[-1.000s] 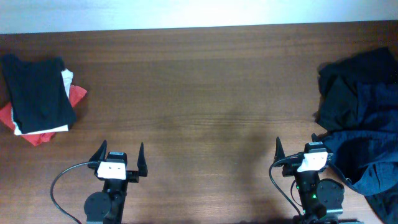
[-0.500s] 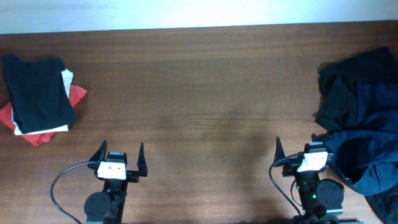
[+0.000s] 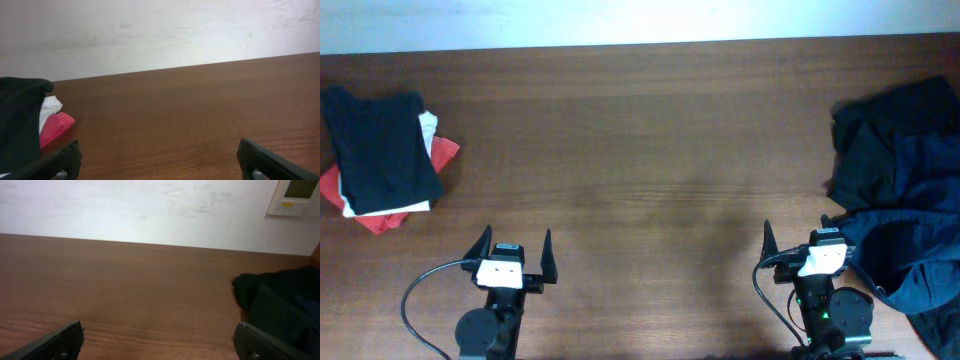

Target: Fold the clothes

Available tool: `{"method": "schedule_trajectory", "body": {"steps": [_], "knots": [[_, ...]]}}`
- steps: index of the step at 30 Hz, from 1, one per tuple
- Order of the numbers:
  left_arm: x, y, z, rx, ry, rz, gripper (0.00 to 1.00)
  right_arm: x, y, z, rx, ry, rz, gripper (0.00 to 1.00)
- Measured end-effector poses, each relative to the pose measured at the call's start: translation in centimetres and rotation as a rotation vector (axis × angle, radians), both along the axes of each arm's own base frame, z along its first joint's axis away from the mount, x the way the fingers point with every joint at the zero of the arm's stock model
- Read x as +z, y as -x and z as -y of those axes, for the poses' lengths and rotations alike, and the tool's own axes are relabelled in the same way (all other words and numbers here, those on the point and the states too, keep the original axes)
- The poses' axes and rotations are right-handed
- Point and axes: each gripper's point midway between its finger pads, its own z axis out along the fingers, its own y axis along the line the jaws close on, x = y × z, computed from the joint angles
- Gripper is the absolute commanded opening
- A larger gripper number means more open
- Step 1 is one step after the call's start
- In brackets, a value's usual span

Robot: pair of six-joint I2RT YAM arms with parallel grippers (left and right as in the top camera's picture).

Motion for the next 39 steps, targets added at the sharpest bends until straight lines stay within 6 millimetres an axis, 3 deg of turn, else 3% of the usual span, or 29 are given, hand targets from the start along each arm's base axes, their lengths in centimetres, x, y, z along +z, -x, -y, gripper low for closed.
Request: {"method": "schedule_trajectory", "body": {"steps": [11, 14, 17, 24, 28, 31, 33, 36, 39], "knots": [[-0.1, 0.0, 0.0, 0.000, 0.006, -0.003, 0.99, 0.0, 0.0, 0.0, -0.007, -0.066, -0.003, 0.99], [-0.4, 0.2, -0.1, 0.004, 0.002, -0.042, 0.99, -0.8, 0.0, 0.0, -0.011, -0.078, -0.047, 0.99], [-1.5, 0.7, -0.1, 0.004, -0.005, -0.150, 0.99, -2.1, 0.1, 0.1, -0.018, -0.077, -0.154, 0.99], [-0.5, -0.2, 0.0, 0.004, -0.011, -0.278, 0.99, -1.3, -1.0, 0.3, -0.042, -0.069, -0.420, 0.99], [0.5, -1.6, 0.3, -0.006, -0.016, -0.392, 0.99, -1.5, -2.4, 0.3, -0.056, -0.059, -0.659, 0.99], [1.2, -3.0, 1.0, -0.042, -0.010, -0.495, 0.99, -0.7, -4.8, 0.2, -0.054, -0.057, -0.748, 1.00], [0.8, -3.7, 1.3, -0.054, -0.009, -0.553, 0.99, -1.5, -5.7, 1.4, -0.123, -0.075, -0.789, 1.00], [-0.7, -4.1, 1.4, -0.060, -0.009, -0.622, 0.99, -5.6, -4.7, 7.1, -0.406, -0.182, -0.931, 0.97], [-0.7, -4.1, 1.5, -0.061, -0.008, -0.624, 0.99, -9.7, -3.0, 11.7, -0.621, -0.287, -1.056, 0.91]]}}
